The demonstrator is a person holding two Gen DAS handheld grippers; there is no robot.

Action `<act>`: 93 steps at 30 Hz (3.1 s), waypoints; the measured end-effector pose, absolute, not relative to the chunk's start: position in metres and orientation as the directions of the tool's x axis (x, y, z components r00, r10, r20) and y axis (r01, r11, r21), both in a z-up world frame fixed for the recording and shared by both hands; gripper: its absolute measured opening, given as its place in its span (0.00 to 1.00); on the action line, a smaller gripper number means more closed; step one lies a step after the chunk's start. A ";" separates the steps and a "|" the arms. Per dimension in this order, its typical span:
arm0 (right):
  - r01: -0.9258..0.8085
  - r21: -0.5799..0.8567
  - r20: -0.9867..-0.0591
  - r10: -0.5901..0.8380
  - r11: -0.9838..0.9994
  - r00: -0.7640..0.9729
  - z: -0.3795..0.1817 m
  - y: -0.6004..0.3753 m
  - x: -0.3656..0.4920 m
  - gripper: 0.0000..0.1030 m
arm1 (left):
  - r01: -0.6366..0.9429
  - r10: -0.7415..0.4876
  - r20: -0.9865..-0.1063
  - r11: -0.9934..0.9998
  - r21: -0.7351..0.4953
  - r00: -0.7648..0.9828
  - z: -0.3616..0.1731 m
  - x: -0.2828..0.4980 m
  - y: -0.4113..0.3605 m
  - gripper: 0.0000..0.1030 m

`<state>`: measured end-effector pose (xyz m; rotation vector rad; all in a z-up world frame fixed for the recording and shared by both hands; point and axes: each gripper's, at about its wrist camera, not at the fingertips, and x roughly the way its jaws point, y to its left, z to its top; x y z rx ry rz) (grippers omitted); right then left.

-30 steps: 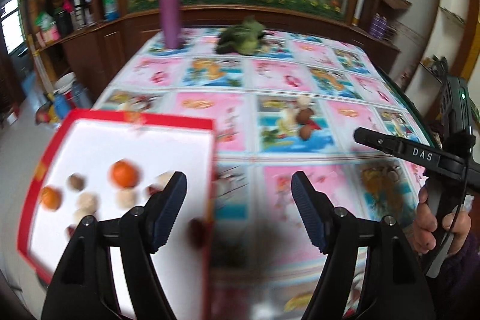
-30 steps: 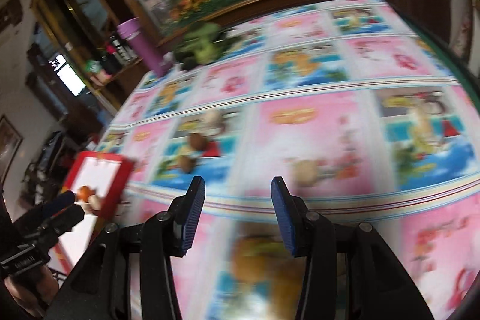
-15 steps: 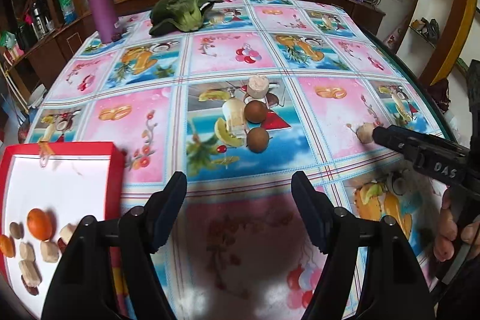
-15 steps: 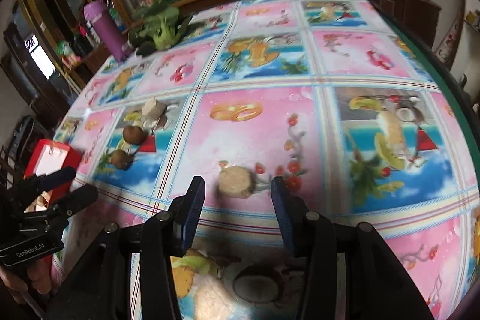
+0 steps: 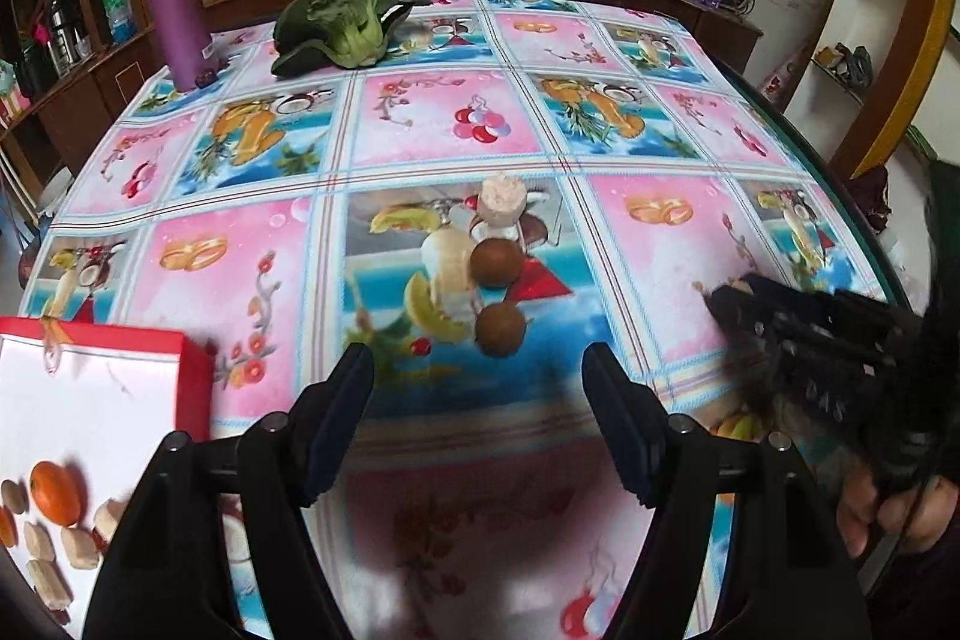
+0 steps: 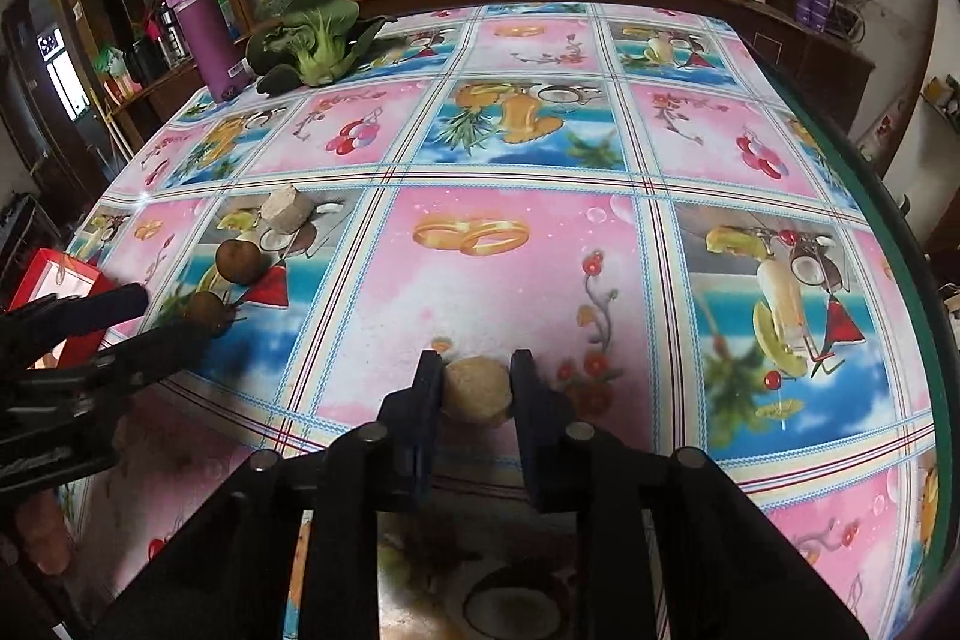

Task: Organize fruits
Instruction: 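Grasp a round beige piece from the pile with the right tool, then grasp a brown round fruit with the left tool while the right tool holds its piece, then carry the brown fruit and beige piece into the tray and open both tools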

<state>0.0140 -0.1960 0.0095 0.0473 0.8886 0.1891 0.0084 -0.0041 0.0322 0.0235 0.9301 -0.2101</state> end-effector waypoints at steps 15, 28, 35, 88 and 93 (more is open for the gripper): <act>-0.136 0.144 -0.767 0.197 0.980 0.611 0.010 -0.197 0.012 0.21 | 0.169 -0.150 -0.823 0.983 -0.067 0.548 0.013 0.033 -0.017 0.39; -0.173 0.191 -0.736 0.258 0.966 0.626 0.016 -0.191 0.002 0.21 | 0.173 -0.153 -0.801 0.983 -0.063 0.579 0.020 0.024 -0.016 0.22; -0.248 0.276 -0.650 0.370 0.929 0.663 0.036 -0.165 -0.023 0.21 | 0.185 -0.143 -0.732 0.982 -0.023 0.666 0.055 -0.024 -0.007 0.22; -0.612 0.236 -0.689 0.574 0.755 0.442 0.050 0.084 -0.104 0.21 | -0.286 0.216 -0.639 0.958 -0.006 0.738 0.062 -0.162 0.213 0.22; -0.609 0.236 -0.709 0.562 0.758 0.425 0.043 0.088 -0.104 0.21 | -0.284 0.216 -0.652 0.959 0.001 0.727 0.056 -0.159 0.215 0.22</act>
